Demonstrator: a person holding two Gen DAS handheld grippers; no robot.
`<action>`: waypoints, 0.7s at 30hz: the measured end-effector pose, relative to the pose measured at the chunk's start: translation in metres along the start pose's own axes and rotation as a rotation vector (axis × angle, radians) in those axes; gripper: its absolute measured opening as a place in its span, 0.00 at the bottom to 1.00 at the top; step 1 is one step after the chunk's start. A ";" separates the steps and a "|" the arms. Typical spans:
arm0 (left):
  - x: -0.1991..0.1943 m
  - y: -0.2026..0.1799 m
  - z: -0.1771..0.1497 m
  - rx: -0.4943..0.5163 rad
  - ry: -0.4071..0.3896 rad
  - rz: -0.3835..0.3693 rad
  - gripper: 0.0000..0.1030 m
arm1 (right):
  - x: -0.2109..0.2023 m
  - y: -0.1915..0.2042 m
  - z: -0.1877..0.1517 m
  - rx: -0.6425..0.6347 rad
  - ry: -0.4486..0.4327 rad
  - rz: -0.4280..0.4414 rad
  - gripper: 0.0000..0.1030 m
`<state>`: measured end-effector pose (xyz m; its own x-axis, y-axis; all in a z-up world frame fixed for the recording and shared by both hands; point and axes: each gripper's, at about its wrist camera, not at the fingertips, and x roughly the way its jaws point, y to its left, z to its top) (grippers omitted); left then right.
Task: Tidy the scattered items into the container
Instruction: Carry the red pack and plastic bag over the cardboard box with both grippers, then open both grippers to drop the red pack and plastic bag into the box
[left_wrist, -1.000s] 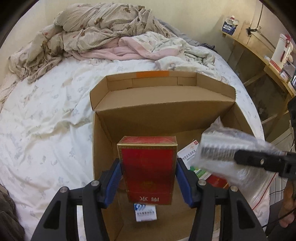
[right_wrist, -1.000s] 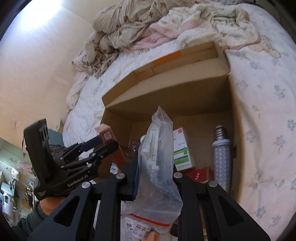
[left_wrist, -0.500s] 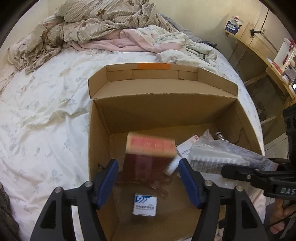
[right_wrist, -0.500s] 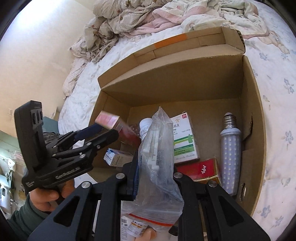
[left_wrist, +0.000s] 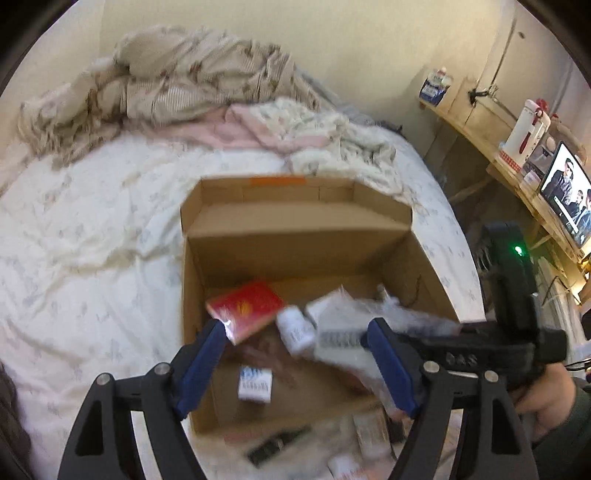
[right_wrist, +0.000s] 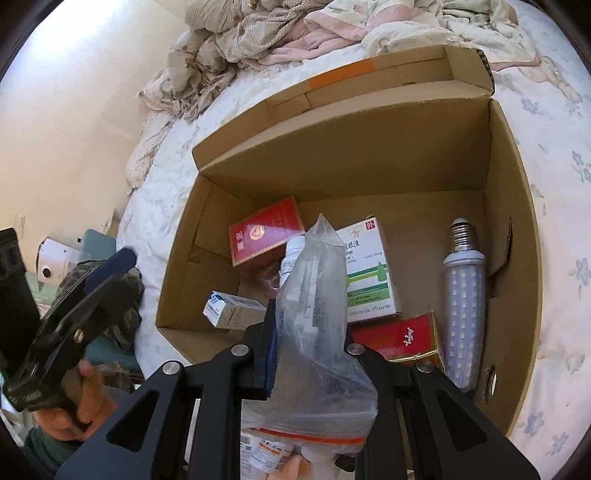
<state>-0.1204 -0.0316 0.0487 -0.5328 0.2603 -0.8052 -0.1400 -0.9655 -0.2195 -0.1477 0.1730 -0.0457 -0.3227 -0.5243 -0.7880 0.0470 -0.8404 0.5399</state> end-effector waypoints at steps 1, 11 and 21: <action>-0.002 0.000 -0.002 -0.015 0.031 -0.022 0.77 | 0.001 0.001 -0.001 -0.011 0.004 -0.011 0.19; -0.021 -0.005 -0.058 -0.025 0.124 -0.043 0.77 | 0.006 -0.001 -0.008 -0.035 0.025 -0.101 0.28; 0.016 0.020 -0.078 -0.072 0.154 0.057 0.77 | -0.006 0.000 -0.018 -0.041 0.003 -0.181 0.53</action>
<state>-0.0662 -0.0466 -0.0117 -0.4031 0.2081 -0.8912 -0.0502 -0.9774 -0.2055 -0.1287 0.1735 -0.0465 -0.3268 -0.3638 -0.8723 0.0270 -0.9261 0.3762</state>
